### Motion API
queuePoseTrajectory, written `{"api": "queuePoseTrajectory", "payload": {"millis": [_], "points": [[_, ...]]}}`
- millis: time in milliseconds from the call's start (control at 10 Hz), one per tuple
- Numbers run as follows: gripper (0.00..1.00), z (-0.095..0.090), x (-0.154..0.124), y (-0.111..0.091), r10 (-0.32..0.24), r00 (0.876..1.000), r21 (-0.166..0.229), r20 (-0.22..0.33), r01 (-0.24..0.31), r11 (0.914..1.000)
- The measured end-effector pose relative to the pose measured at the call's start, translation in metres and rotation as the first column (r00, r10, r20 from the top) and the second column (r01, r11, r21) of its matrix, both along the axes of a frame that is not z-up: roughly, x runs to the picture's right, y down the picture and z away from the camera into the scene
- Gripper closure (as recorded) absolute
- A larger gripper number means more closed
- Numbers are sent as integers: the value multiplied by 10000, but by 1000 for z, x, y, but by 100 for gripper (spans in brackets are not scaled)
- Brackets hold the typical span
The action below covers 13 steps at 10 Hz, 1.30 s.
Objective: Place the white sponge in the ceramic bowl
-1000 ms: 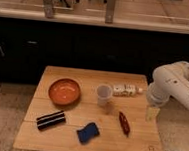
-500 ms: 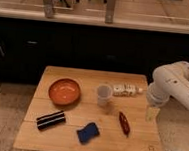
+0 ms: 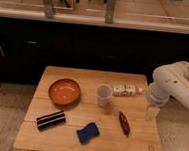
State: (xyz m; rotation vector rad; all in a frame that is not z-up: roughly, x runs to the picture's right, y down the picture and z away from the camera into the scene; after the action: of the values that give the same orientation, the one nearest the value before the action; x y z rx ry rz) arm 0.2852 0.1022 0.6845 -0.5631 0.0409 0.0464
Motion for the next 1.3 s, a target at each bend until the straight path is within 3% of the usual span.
{"api": "queuePoseTrajectory", "payload": {"millis": [400,700,1300], "points": [[20,2,-9,3,-150,9999,-70,66,150,9999],[20,7,-56,8,-568,9977,-247,365,577,9980],[20,19,-109,26,-1265,9860,-452,1083,1320,9902]]}}
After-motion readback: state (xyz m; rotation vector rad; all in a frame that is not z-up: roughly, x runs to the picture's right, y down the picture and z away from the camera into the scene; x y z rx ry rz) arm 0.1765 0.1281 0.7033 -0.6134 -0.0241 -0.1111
